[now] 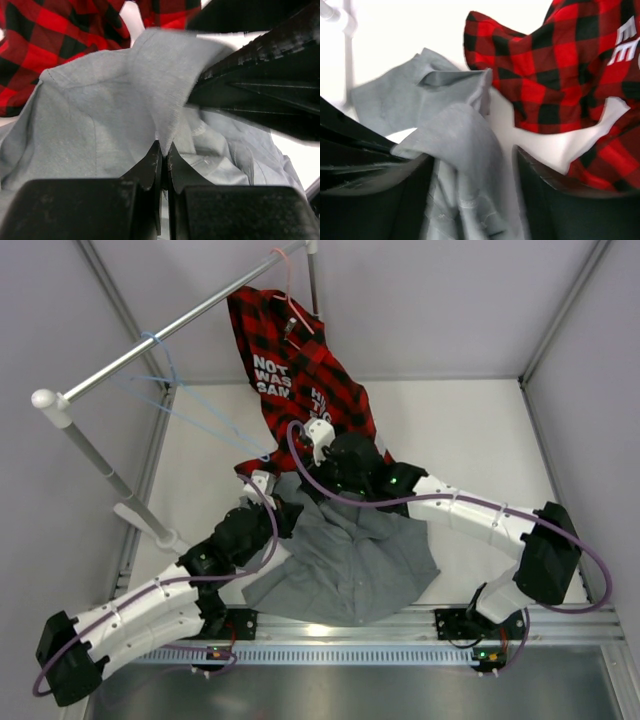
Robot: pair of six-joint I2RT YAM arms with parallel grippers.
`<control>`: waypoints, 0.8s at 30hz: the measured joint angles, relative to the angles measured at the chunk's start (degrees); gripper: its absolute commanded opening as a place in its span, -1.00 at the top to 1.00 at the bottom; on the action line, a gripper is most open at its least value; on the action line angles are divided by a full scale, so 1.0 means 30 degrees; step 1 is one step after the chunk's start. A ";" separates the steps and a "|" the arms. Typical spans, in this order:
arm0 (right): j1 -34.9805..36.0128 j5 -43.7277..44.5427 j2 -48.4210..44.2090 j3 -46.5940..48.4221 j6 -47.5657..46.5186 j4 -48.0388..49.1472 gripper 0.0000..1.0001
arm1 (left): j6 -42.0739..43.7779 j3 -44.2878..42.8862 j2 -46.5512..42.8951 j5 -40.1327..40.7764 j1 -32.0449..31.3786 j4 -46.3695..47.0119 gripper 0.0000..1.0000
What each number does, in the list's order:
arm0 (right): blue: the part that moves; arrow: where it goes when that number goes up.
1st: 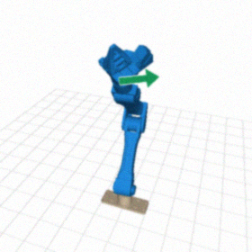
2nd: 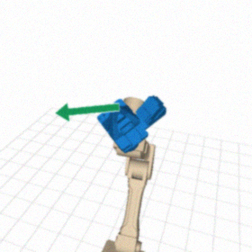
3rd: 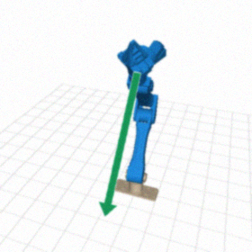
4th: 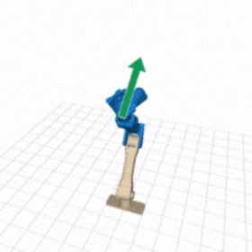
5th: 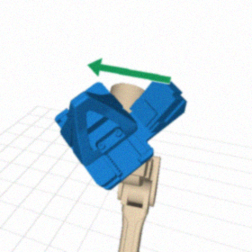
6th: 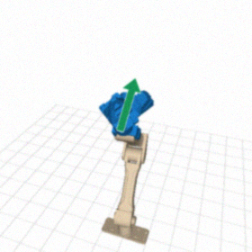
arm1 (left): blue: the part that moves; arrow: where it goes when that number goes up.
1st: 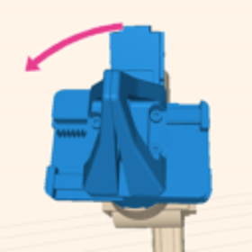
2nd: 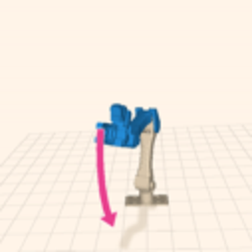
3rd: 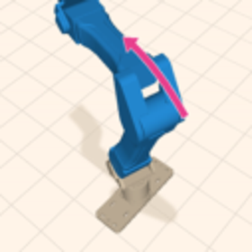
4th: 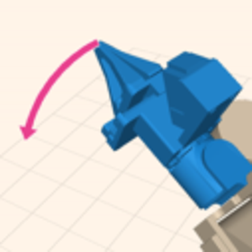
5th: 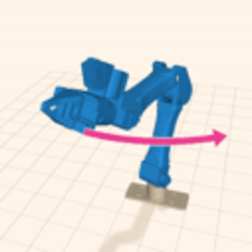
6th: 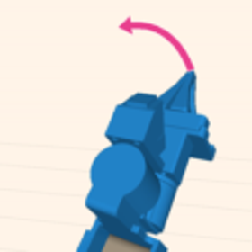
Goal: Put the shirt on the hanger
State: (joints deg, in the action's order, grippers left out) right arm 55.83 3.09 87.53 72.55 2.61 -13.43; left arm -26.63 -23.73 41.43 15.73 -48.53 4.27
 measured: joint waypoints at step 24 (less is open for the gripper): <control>0.0131 -0.6062 0.6142 1.5052 -0.1472 -0.2025 -0.36 | -0.3300 0.3534 -0.2149 -0.1443 0.0000 0.3177 1.00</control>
State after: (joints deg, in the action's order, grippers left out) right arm 56.23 -15.09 105.95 117.71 -1.80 -19.51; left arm -36.53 -13.13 34.98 11.40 -48.53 13.80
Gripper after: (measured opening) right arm 0.702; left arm 0.036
